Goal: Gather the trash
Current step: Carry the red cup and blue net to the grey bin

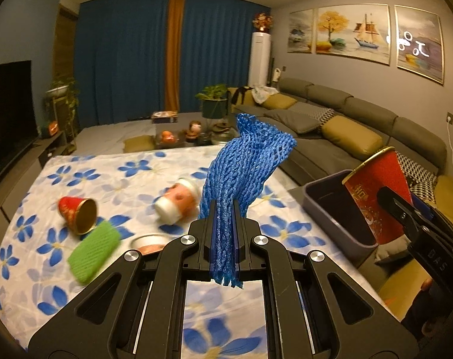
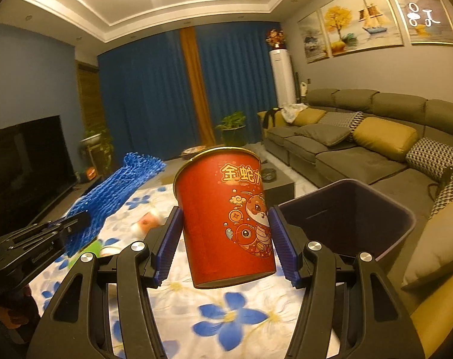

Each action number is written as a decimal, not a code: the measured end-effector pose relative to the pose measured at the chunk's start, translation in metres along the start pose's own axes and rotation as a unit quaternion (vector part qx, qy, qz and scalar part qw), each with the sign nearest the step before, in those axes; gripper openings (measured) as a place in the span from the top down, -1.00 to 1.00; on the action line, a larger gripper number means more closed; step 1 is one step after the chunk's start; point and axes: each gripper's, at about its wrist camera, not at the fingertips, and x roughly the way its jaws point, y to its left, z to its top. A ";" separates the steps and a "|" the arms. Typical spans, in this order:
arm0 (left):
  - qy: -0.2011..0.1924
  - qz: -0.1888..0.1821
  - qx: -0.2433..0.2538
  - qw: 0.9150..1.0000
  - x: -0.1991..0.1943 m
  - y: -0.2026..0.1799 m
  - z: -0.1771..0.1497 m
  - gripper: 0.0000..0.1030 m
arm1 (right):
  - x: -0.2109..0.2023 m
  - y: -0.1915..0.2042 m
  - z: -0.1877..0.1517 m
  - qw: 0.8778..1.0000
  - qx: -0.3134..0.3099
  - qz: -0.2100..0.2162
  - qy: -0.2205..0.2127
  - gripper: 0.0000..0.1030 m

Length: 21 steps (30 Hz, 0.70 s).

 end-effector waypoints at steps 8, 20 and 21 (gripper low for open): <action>-0.002 -0.043 0.026 0.999 0.035 -0.059 0.014 0.86 | 0.011 -0.055 0.013 0.997 0.016 -0.068 -0.014 -0.12; 0.003 -0.105 0.061 0.993 0.087 -0.148 0.024 0.86 | 0.025 -0.116 0.024 0.989 0.035 -0.144 -0.027 -0.12; 0.005 -0.109 0.062 0.992 0.091 -0.154 0.024 0.86 | 0.027 -0.119 0.024 0.988 0.035 -0.148 -0.028 -0.12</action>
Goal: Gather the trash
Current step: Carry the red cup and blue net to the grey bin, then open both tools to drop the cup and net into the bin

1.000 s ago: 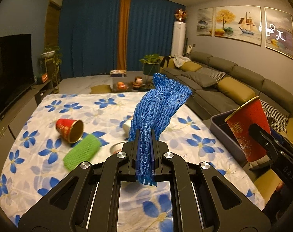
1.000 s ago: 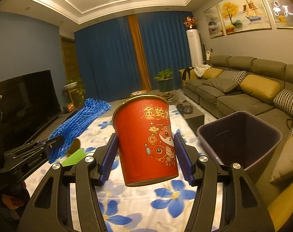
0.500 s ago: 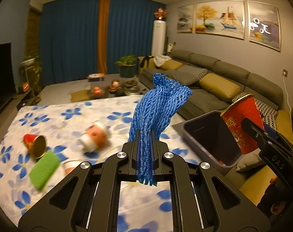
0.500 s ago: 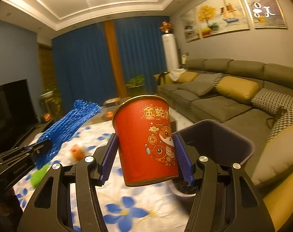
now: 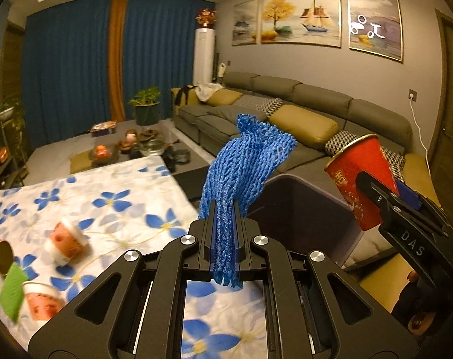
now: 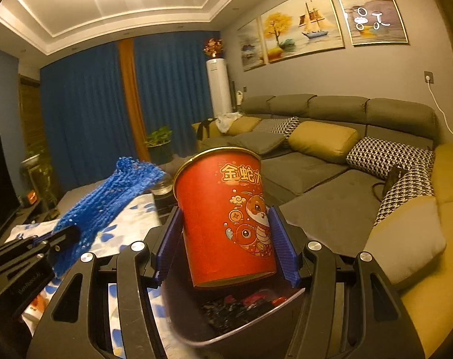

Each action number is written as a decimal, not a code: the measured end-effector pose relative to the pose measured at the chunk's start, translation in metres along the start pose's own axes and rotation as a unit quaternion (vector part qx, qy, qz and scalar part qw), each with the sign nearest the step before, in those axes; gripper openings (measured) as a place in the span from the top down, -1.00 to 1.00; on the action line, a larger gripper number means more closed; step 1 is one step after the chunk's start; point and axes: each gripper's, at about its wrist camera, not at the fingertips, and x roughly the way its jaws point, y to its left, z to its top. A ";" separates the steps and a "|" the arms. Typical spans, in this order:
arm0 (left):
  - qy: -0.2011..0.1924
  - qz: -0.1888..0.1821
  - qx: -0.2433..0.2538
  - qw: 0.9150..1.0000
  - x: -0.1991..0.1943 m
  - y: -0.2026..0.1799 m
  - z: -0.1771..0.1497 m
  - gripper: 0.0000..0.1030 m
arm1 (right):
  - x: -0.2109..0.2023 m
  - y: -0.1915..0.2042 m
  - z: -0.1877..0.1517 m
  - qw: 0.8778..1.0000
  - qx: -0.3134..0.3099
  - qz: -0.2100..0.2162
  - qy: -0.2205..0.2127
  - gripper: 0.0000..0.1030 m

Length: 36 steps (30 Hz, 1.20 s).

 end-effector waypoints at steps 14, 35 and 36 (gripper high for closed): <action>0.012 -0.024 0.008 1.000 0.044 -0.025 -0.003 0.85 | 0.025 -0.018 -0.003 1.000 0.010 -0.013 0.005 -0.13; 0.031 -0.055 0.010 0.998 0.075 -0.020 -0.009 0.26 | 0.032 -0.030 0.004 0.999 0.022 -0.013 -0.022 -0.52; 0.031 -0.053 0.005 0.998 0.075 -0.016 -0.010 0.10 | 0.030 -0.033 0.004 0.999 0.023 -0.018 -0.023 -0.53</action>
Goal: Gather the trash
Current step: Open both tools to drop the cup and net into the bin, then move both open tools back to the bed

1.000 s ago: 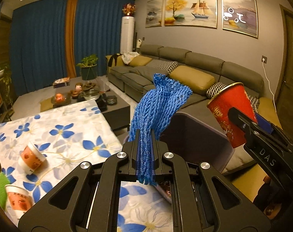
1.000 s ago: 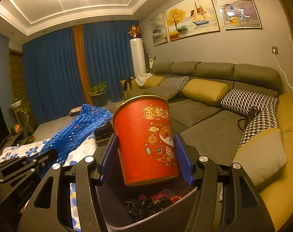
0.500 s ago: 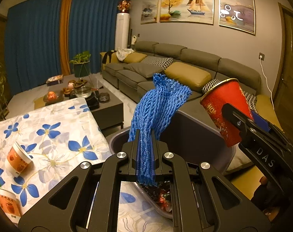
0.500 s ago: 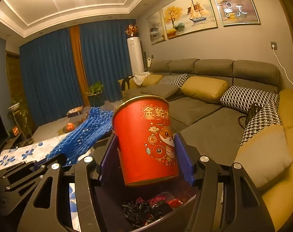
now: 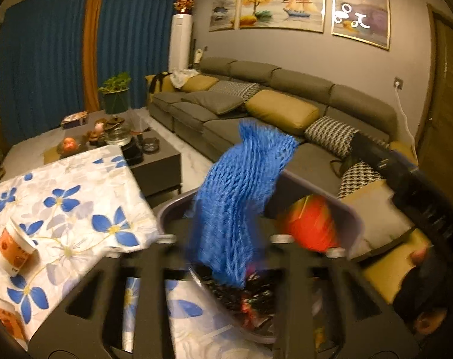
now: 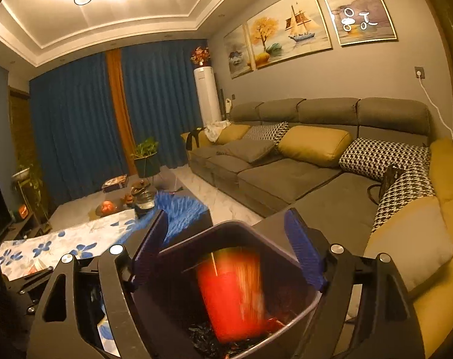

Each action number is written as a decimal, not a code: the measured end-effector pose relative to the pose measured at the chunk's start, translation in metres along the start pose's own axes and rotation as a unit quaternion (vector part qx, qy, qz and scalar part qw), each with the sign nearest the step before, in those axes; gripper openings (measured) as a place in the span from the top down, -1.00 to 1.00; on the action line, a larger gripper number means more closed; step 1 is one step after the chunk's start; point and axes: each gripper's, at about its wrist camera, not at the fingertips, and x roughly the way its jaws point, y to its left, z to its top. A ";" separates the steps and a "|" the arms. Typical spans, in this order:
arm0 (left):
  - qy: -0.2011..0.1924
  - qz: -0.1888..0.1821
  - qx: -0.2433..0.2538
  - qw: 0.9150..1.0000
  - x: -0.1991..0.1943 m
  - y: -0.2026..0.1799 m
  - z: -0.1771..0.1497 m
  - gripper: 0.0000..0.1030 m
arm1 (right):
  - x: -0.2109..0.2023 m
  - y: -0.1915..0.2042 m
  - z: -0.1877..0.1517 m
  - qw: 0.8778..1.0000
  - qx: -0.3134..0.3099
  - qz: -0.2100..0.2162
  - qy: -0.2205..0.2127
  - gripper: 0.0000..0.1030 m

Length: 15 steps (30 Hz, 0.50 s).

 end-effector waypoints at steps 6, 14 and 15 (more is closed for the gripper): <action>-0.030 0.041 -0.022 0.998 -0.021 0.015 -0.003 -0.75 | -0.021 -0.007 0.002 1.000 0.003 -0.012 -0.017 -0.70; -0.058 0.118 -0.017 0.991 -0.075 0.032 -0.022 -0.88 | -0.058 0.006 -0.008 0.999 -0.015 -0.014 -0.026 -0.86; -0.059 0.130 -0.015 0.990 -0.082 0.035 -0.025 -0.88 | -0.062 0.009 -0.009 0.999 -0.019 -0.014 -0.027 -0.87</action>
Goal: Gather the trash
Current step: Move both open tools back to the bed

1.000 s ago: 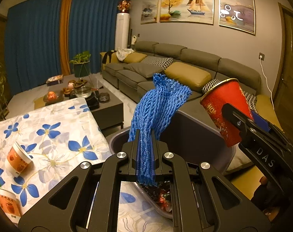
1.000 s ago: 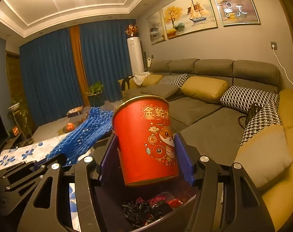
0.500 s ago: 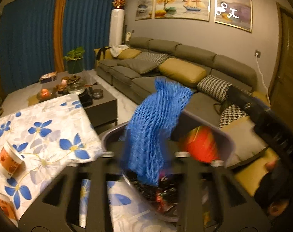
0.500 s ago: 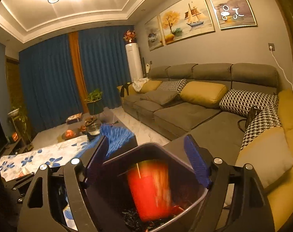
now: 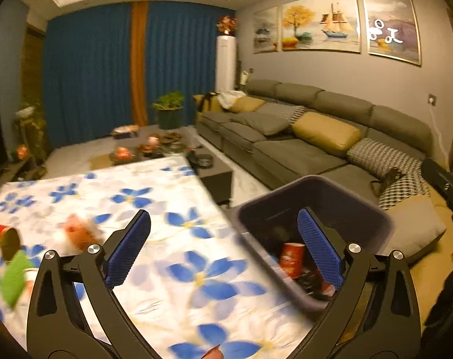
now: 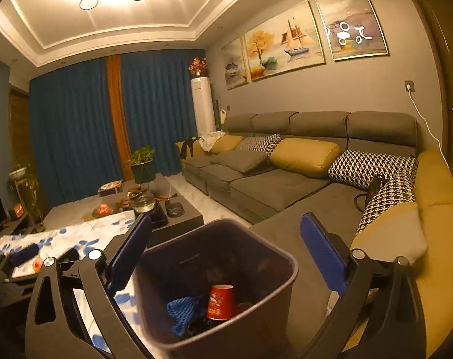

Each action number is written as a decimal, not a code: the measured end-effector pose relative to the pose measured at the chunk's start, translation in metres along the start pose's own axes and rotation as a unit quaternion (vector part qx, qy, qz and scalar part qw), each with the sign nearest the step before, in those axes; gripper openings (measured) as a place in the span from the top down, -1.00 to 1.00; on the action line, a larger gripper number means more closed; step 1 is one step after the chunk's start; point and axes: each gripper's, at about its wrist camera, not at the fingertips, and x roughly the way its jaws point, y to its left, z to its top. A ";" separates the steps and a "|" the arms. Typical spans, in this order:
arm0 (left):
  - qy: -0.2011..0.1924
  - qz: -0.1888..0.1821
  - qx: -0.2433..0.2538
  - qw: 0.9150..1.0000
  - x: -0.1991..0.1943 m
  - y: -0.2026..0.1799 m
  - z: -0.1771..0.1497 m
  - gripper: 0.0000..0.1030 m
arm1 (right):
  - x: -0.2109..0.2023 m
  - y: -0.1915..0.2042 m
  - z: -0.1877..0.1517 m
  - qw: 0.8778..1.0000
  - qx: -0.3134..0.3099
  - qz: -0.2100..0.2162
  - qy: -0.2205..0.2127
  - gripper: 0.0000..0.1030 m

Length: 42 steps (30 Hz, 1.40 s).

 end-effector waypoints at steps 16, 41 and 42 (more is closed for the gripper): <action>0.001 0.176 -0.035 0.984 -0.108 0.133 -0.062 -0.88 | -0.053 0.089 -0.041 0.995 -0.049 0.088 0.029 -0.89; -0.020 0.273 -0.114 0.955 -0.182 0.306 -0.105 -0.88 | -0.055 0.298 -0.126 0.961 -0.126 0.221 0.110 -0.89; -0.021 0.271 -0.118 0.955 -0.181 0.312 -0.105 -0.88 | -0.053 0.302 -0.129 0.960 -0.129 0.222 0.113 -0.89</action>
